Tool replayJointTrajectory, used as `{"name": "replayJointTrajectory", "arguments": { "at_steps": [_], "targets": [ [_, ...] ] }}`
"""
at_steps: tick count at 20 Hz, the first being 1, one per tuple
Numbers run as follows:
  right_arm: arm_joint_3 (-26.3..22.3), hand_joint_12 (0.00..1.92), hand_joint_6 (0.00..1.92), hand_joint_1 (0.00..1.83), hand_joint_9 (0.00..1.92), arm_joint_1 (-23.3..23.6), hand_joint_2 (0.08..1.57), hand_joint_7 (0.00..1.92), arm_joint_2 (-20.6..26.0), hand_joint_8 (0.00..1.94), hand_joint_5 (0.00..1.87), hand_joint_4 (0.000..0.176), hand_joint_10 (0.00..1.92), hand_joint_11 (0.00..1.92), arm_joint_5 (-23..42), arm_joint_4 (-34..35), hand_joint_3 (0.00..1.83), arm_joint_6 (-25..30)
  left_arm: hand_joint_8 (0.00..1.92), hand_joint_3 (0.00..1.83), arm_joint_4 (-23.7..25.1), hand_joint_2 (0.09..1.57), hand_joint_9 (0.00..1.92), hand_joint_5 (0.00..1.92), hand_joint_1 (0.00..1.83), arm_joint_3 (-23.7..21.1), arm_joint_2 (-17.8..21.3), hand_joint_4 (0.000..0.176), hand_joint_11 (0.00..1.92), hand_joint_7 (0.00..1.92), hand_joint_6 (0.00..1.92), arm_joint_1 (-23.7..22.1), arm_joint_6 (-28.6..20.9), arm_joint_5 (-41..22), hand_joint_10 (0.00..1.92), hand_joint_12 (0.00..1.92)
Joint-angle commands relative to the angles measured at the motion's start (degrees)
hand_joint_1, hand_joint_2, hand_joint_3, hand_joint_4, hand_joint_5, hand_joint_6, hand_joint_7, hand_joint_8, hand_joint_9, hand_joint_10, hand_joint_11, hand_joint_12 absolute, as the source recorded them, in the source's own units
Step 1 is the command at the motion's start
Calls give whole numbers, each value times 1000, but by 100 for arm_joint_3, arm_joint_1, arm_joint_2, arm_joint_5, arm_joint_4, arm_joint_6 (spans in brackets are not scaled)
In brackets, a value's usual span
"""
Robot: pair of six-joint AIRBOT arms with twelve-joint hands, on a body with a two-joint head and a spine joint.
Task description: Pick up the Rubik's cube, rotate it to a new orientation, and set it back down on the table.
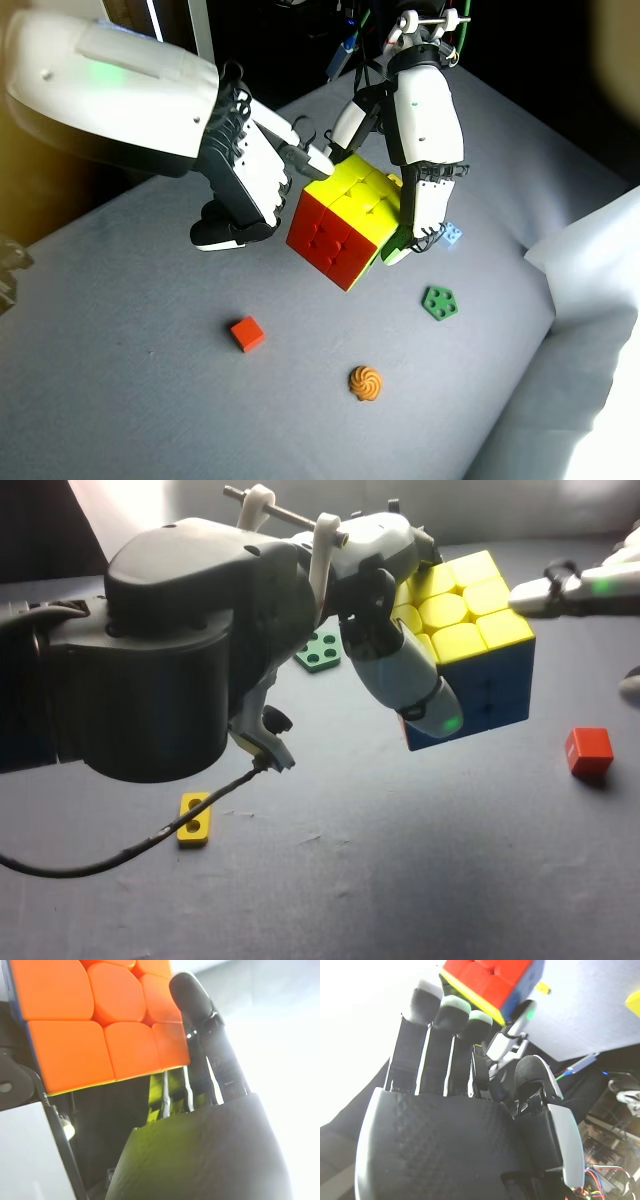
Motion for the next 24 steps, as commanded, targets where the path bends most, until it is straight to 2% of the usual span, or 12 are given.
{"name": "replayJointTrajectory", "arguments": {
  "at_steps": [1,2,4,6,7,9,11,12,15,18,20,24],
  "targets": [
    [2,1921,3,0,768,32,1556,654,-19,1941,250,0,1921,797,-26,236,3,-16,1000,2,329,1123,876,914,1248,-19,-10,0,628,1004,1055,-152,-33,45,1074,1423],
    [2,1921,3,0,772,-1,1551,663,-34,1941,253,0,1921,794,-40,236,0,-16,905,0,310,1119,892,897,1348,-19,-10,0,636,1015,1046,-173,-4,42,1249,1422],
    [1,1921,3,0,742,-25,1542,663,-37,1873,240,0,1921,744,-44,236,0,-16,941,0,283,1103,928,957,1232,-19,-12,0,615,1054,995,-200,2,35,951,1438],
    [1,1921,3,0,751,-47,1542,654,-35,1882,225,0,1921,762,-45,232,0,-16,985,0,256,1108,924,956,1226,-15,-12,1,598,1033,992,-230,9,8,925,1476],
    [1,1921,5,0,764,-62,1537,674,-34,1929,240,0,1921,774,-46,230,0,-16,998,2,250,1124,857,919,1340,-13,-11,0,572,984,1027,-237,11,3,1243,1505],
    [1,1921,5,0,784,-93,1538,693,-33,1913,260,0,1921,770,-46,220,0,-16,982,0,247,1124,837,936,1368,-9,-10,0,552,988,1009,-252,13,-1,1312,1518],
    [0,1921,1,0,795,-133,1533,707,-34,1875,247,0,1921,761,-46,219,0,-16,995,1,246,1118,851,945,1224,-7,-11,8,544,1003,1044,-264,23,-2,1005,1478],
    [-1,1921,2,0,788,-143,1530,701,-35,1872,250,0,1921,765,-45,219,0,-15,952,0,238,1117,853,938,1342,-7,-11,0,588,1007,1020,-265,29,-2,1228,1458],
    [-4,1921,4,0,798,-185,1534,707,-35,1895,283,0,1921,790,-46,219,0,35,978,0,228,1127,846,907,1369,4,-11,0,583,981,1048,-276,32,-2,1314,1464],
    [-3,1921,2,0,809,-314,1528,728,-34,1851,234,0,1921,785,-51,219,0,78,987,1,228,1115,876,932,1230,11,-10,0,578,1028,1034,-286,35,-2,1002,1471],
    [-4,1921,1,0,792,-382,1526,729,-36,1862,230,0,1921,755,-51,219,0,130,990,1,228,1130,834,902,1362,14,-10,0,550,983,1047,-287,37,-2,1320,1505],
    [1,1921,7,0,794,-481,1524,734,-57,1882,270,0,1921,746,-105,219,0,137,950,1,218,1132,848,874,1368,20,-11,0,592,988,1110,-293,38,-2,1319,1465]
  ]
}}
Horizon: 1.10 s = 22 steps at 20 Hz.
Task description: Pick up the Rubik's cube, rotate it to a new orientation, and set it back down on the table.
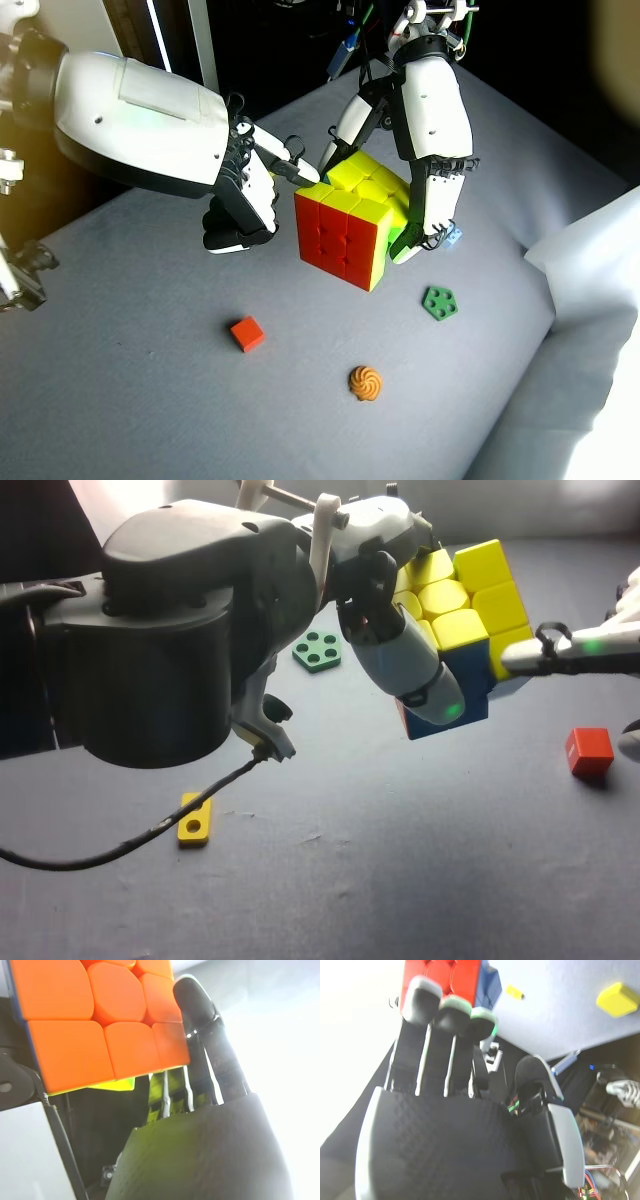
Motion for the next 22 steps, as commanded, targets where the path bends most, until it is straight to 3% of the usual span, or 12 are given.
{"name": "replayJointTrajectory", "arguments": {
  "at_steps": [1,2,3,4,5,9,12,13,14,15,22],
  "targets": [
    [9,1921,9,0,823,40,1523,760,-28,1880,294,0,1921,776,-114,197,0,-20,913,0,390,1117,863,925,1372,21,-7,0,604,1018,1031,-143,-104,122,1289,1464],
    [4,1921,7,0,836,27,1524,760,-43,1902,304,0,1921,790,-118,197,0,-16,974,0,383,1117,855,941,1250,21,-6,0,577,1015,1035,-147,-102,123,1087,1484],
    [3,1921,3,0,843,22,1530,749,-47,1915,302,0,1921,813,-118,197,2,-16,993,0,378,1114,866,965,1226,21,-6,12,554,999,1023,-150,-98,123,1005,1495],
    [5,1921,4,0,832,4,1534,724,-47,1936,286,0,1921,803,-138,197,2,-16,947,0,375,1118,858,937,1342,22,-6,0,571,997,1030,-155,-94,122,1242,1500],
    [8,1921,6,0,830,-9,1536,716,-51,1940,289,0,1921,802,-154,197,2,-17,962,2,365,1126,845,910,1363,23,-6,0,565,982,1061,-157,-83,122,1307,1506],
    [40,1921,4,0,793,-57,1537,694,-120,1925,286,0,1921,772,-185,197,1,-22,950,0,357,1116,840,978,1372,26,-6,0,573,992,945,-161,-77,123,1322,1501],
    [84,1921,3,0,816,-175,1546,699,-228,1941,300,0,1921,800,-320,197,2,-26,976,1,356,1125,839,924,1369,28,-5,0,561,984,1010,-179,-73,123,1333,1501],
    [105,1921,3,7,787,-231,1544,683,-270,1931,290,0,1921,767,-366,197,1,-28,997,1,356,1120,846,929,1250,30,-5,0,555,1007,1038,-184,-71,123,1106,1498],
    [133,1921,5,1,781,-278,1539,694,-310,1891,302,0,1921,749,-412,197,0,-28,936,0,356,1118,862,920,1349,31,-5,0,584,1016,997,-187,-71,122,1278,1501],
    [160,1921,1,0,781,-308,1540,697,-351,1910,295,0,1921,753,-459,198,0,-28,939,1,356,1121,862,901,1368,31,-4,0,582,1012,1009,-189,-69,122,1318,1507],
    [176,1921,0,0,794,-345,1535,675,-425,1939,274,0,1921,785,-589,200,1,-27,950,0,347,1124,866,894,1372,41,-3,0,609,1003,1014,-198,-66,123,1330,1494]
  ]
}}
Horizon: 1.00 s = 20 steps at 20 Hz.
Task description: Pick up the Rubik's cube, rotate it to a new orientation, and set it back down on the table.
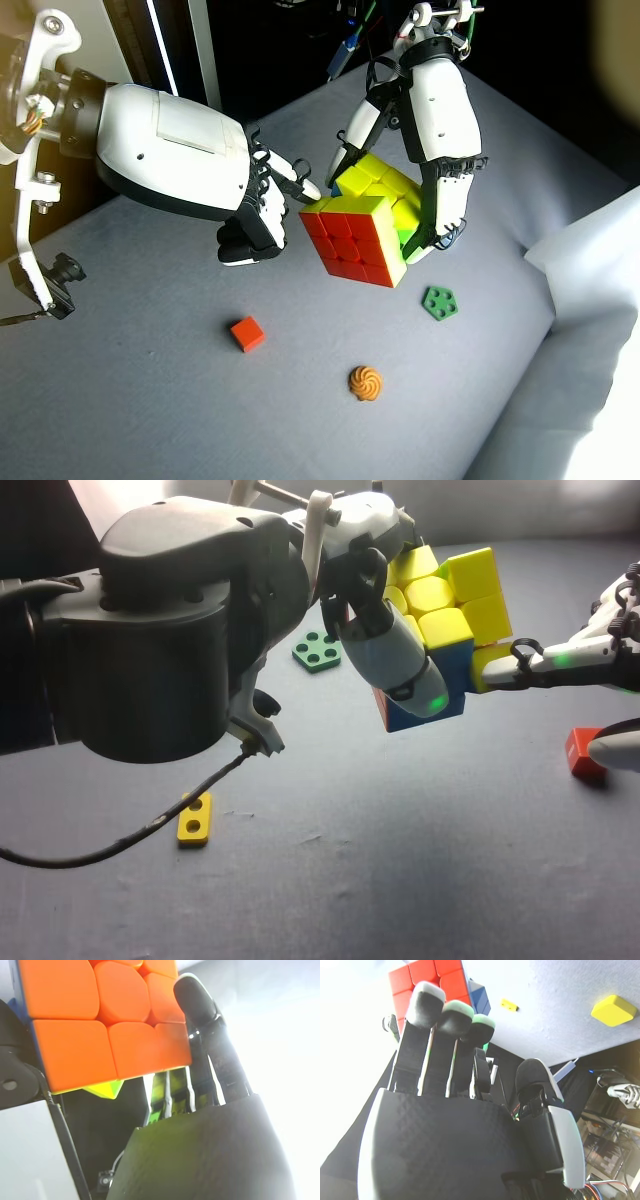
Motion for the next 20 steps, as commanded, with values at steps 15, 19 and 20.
{"name": "replayJointTrajectory", "arguments": {
  "at_steps": [15,19,20],
  "targets": [
    [66,1921,8,0,836,-279,1550,734,-135,1843,315,0,1921,796,-506,80,3,-146,1006,0,307,1139,829,893,1367,41,-4,0,564,953,1049,-244,-124,251,1373,1515],
    [182,1921,1,0,817,-367,1537,712,-252,1857,311,0,1921,770,-618,80,0,-146,1077,1,307,1149,802,885,1363,40,-4,0,536,924,1049,-243,-113,251,1404,1543],
    [222,1921,4,3,814,-378,1549,705,-289,1906,330,0,1921,771,-651,81,2,-145,1061,0,307,1146,803,898,1364,39,-4,0,536,935,1034,-243,-109,251,1399,1556]
  ]
}}
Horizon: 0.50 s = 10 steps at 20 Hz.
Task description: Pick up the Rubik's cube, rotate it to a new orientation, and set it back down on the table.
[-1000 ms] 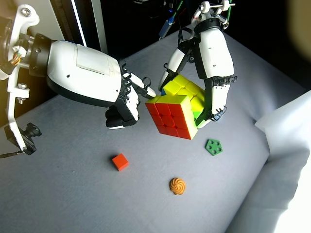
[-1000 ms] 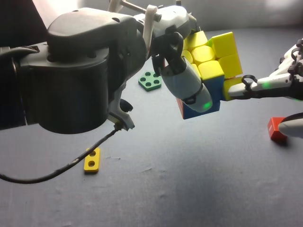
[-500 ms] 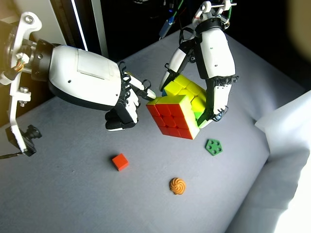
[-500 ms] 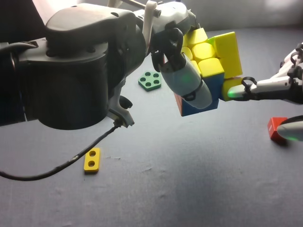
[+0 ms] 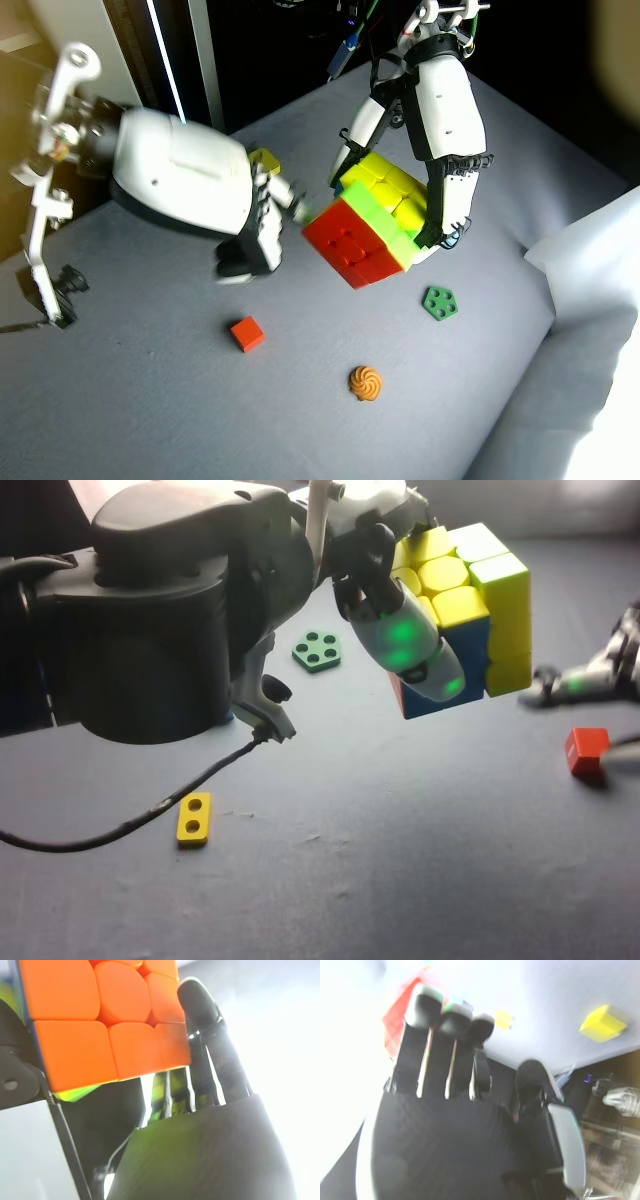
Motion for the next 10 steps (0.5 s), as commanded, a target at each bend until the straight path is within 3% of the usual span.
{"name": "replayJointTrajectory", "arguments": {
  "at_steps": [1,6,10],
  "targets": [
    [13,1921,2,0,826,56,1548,697,-46,1890,320,0,1921,789,-100,112,0,-16,972,0,360,1124,829,969,1371,-2,-4,0,555,982,948,-101,-70,103,1344,1520],
    [14,1921,3,0,833,68,1553,716,-62,1865,336,0,1921,793,-87,113,2,-15,1054,1,359,1146,817,881,1365,-6,-4,0,559,932,1050,-101,-70,103,1394,1525],
    [-27,1921,2,6,793,85,1551,688,-55,1840,338,0,1921,765,137,112,3,-15,1068,0,359,1142,794,926,1366,-12,0,0,528,940,970,-101,-67,103,1408,1571]
  ]
}}
